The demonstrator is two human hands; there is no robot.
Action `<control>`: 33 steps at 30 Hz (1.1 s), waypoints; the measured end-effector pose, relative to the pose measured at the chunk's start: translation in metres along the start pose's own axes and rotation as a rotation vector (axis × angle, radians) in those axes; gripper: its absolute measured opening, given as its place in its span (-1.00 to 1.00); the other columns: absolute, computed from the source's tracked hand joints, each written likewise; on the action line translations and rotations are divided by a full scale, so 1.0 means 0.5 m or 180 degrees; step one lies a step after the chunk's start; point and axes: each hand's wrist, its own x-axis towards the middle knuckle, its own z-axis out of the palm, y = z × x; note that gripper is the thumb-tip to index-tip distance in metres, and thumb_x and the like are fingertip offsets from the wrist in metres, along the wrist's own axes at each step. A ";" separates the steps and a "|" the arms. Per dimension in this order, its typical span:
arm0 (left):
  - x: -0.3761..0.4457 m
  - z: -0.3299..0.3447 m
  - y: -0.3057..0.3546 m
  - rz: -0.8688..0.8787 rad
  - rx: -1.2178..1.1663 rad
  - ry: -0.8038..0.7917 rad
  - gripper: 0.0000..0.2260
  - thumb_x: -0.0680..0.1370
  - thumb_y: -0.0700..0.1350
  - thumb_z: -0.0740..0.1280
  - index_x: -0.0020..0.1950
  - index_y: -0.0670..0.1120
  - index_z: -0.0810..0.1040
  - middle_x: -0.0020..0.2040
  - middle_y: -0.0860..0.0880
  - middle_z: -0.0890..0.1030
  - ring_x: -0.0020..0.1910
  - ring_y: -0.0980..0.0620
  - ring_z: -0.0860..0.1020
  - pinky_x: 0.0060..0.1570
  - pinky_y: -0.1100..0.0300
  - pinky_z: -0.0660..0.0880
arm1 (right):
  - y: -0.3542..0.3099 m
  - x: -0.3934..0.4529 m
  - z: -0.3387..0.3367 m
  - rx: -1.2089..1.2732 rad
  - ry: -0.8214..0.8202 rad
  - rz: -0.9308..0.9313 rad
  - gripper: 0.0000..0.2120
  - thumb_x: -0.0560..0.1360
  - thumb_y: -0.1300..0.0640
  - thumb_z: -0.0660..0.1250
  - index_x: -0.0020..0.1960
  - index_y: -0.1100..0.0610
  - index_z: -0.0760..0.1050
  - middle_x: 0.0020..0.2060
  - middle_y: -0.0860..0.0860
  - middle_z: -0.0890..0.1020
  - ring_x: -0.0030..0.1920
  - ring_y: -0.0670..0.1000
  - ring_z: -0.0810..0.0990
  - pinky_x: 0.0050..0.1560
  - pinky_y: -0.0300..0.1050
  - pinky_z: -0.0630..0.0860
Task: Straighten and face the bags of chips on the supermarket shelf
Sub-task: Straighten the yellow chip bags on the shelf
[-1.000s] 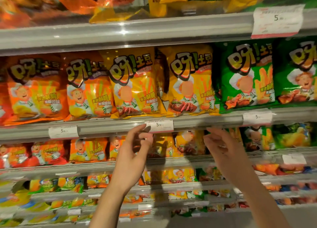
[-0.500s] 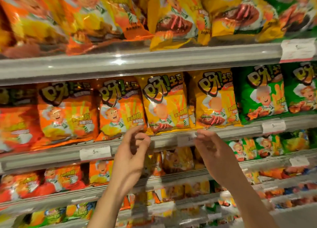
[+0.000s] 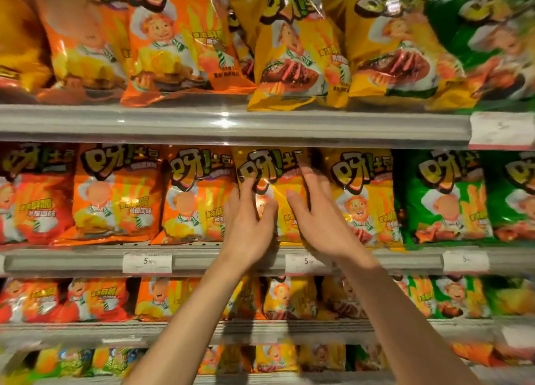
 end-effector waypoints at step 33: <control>0.046 0.028 0.011 -0.0456 -0.0524 -0.0149 -0.32 0.64 0.27 0.08 0.64 0.01 -0.10 0.57 -0.06 0.27 0.53 -0.10 0.27 0.28 0.17 0.23 | -0.001 0.016 0.025 0.1162 0.0177 0.1077 -0.28 0.63 -0.29 0.03 0.62 0.01 -0.15 0.61 -0.01 0.05 0.59 0.05 0.07 0.49 0.00 0.09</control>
